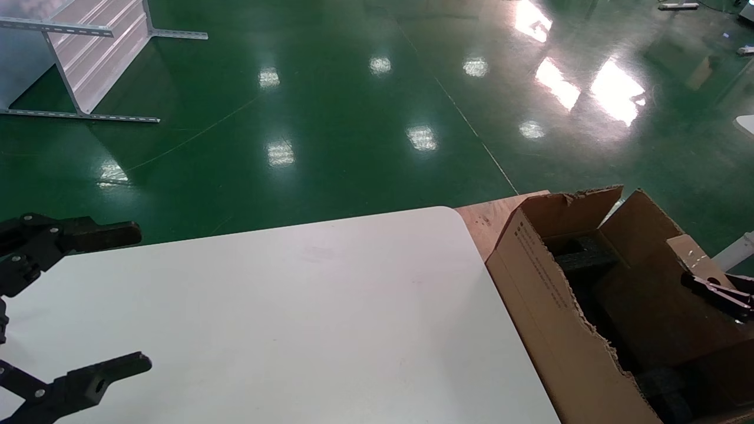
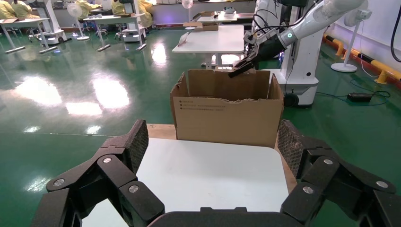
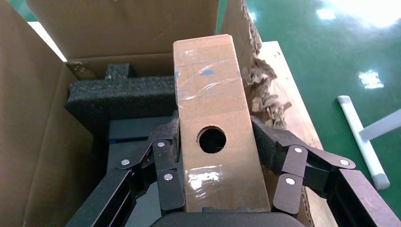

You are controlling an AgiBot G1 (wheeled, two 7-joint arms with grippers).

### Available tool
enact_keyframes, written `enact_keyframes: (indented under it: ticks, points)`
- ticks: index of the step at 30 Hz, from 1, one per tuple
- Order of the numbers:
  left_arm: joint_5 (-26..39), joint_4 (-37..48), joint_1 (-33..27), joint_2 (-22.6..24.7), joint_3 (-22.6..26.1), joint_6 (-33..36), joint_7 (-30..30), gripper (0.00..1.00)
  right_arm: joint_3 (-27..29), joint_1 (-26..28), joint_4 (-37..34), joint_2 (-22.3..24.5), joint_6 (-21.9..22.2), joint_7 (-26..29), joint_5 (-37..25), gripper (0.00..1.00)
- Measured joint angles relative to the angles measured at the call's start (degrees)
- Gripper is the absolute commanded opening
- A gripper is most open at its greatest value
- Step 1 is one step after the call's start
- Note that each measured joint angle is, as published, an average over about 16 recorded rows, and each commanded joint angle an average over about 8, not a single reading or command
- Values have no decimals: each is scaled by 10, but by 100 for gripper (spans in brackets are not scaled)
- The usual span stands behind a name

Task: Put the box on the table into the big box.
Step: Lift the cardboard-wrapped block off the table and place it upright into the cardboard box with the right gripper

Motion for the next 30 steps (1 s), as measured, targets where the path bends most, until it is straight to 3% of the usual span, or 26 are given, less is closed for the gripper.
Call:
enact_keyframes:
  ticks: [30]
  points:
    - [0, 0, 0, 0, 1, 0, 0, 100, -14, -6, 33, -45, 82, 45, -17, 0]
